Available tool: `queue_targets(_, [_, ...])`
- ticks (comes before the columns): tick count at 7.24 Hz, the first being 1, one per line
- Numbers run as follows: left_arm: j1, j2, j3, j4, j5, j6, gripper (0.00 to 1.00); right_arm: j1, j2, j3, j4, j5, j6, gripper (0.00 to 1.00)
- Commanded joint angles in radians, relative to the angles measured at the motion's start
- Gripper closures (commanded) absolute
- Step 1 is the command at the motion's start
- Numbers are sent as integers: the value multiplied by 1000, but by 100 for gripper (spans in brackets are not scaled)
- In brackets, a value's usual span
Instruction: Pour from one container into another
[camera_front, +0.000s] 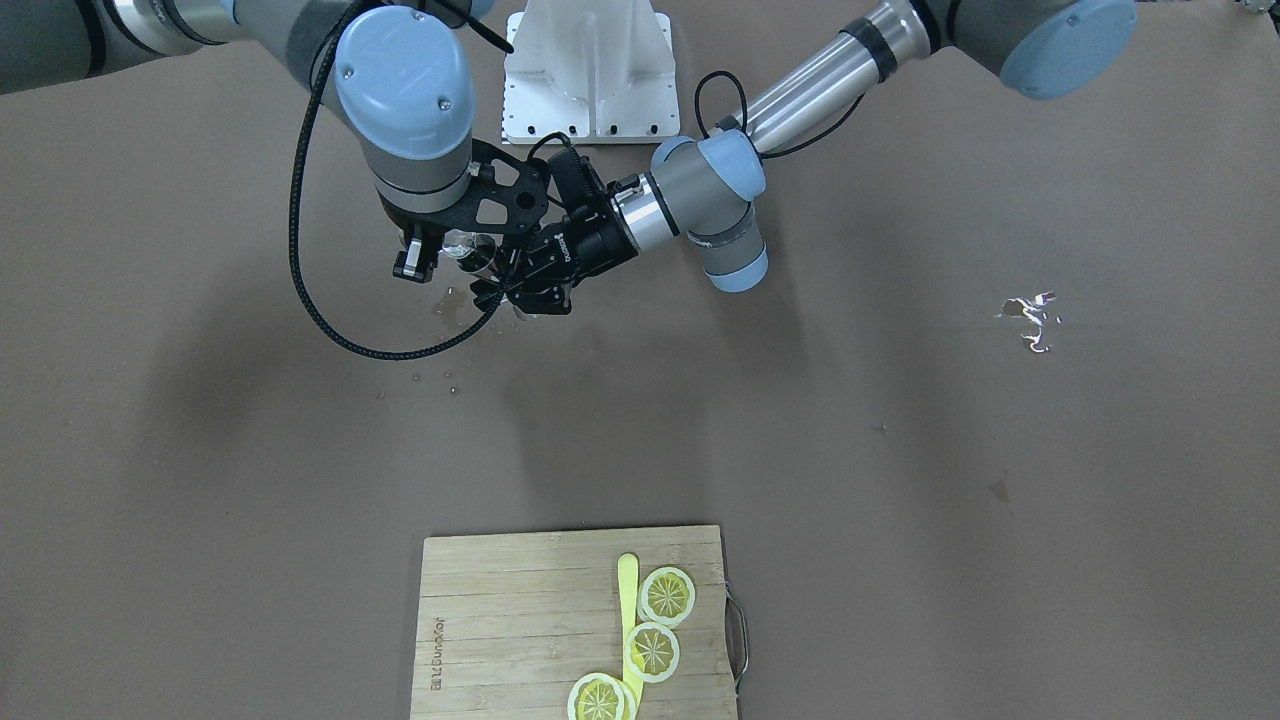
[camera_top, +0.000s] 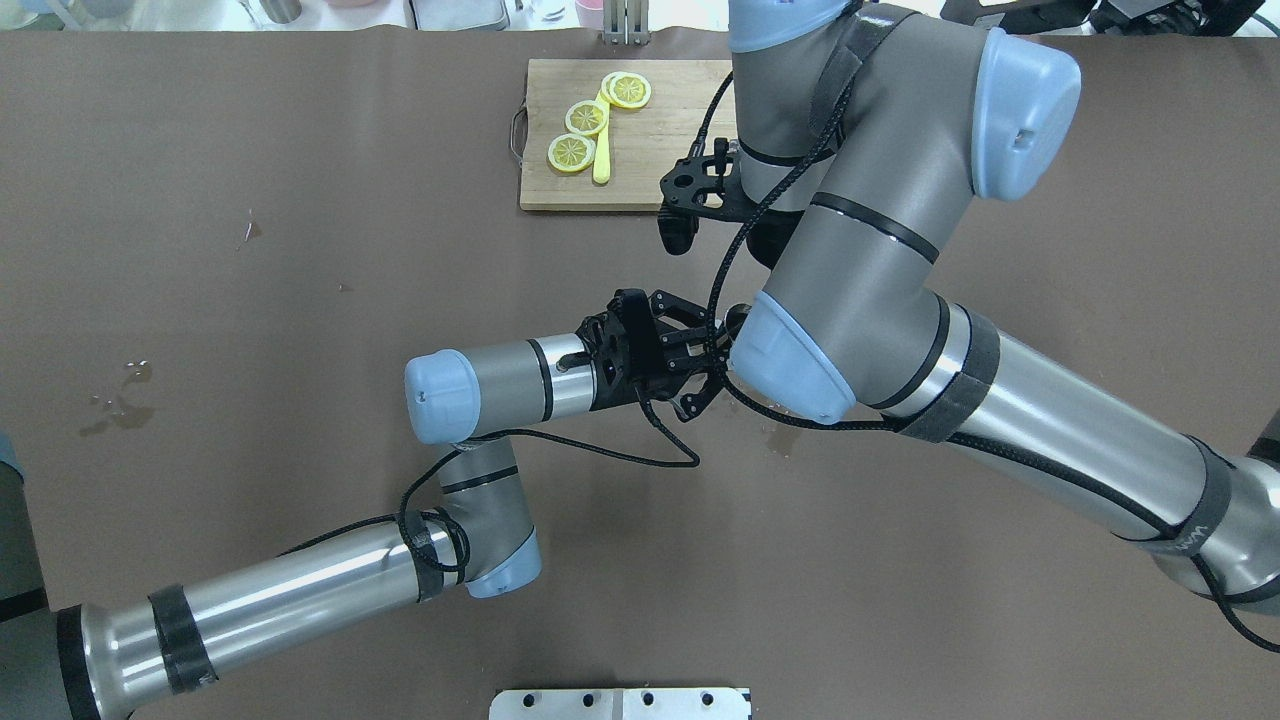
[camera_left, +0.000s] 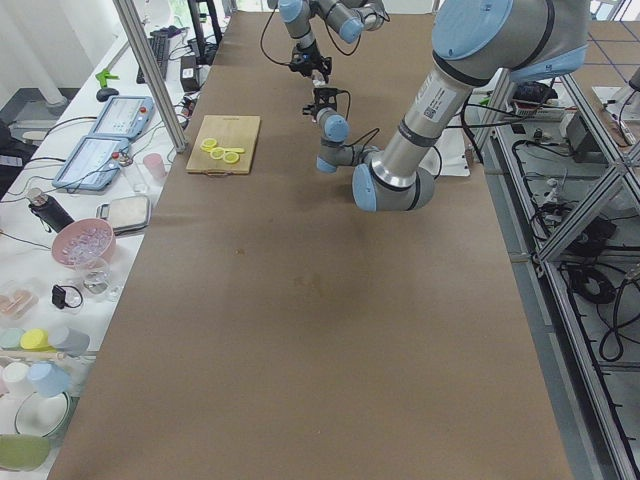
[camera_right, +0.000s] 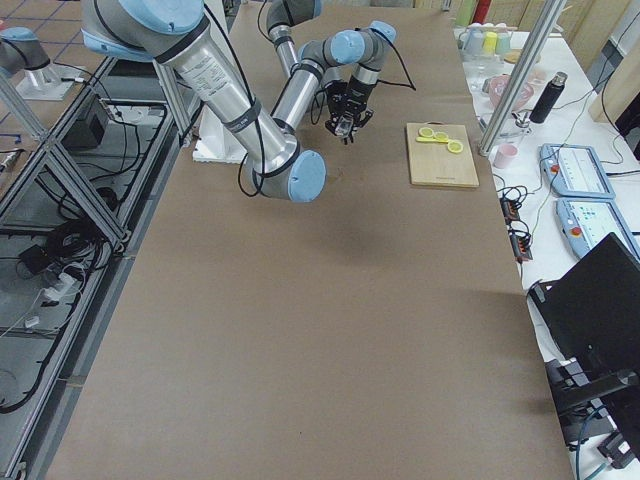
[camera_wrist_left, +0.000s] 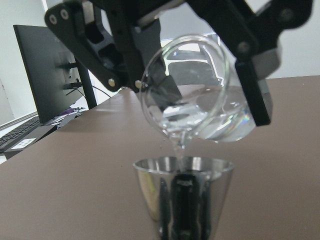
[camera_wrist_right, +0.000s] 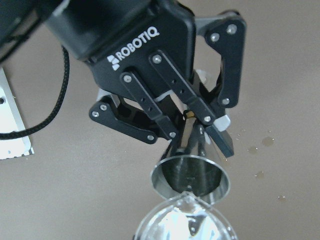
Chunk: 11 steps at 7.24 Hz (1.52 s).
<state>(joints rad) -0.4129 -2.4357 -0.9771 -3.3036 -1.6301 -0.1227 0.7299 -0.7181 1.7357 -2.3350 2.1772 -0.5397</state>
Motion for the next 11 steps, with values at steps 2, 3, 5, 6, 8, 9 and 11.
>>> queue_targets(2, [2, 0, 0, -4, -1, 0, 100, 5, -44, 60, 11, 1, -6, 100])
queue_targets(3, [2, 1, 2, -5, -2, 0, 100, 6, -78, 85, 76, 1, 7, 100])
queue_targets(5, [2, 1, 2, -5, -2, 0, 100, 11, -153, 139, 205, 3, 39, 100])
queue_targets(6, [2, 1, -2, -5, -2, 0, 100, 28, -200, 169, 257, 1, 52, 100])
queue_targets(8, [-1, 1, -23, -5, -1, 0, 100, 72, -340, 244, 397, 1, 195, 100])
queue_targets(9, [-4, 3, -44, -5, -1, -3, 100, 100, -421, 252, 521, 1, 287, 100])
queue_targets(11, [-13, 56, -122, -4, 3, -12, 100, 176, -547, 252, 703, 24, 436, 100])
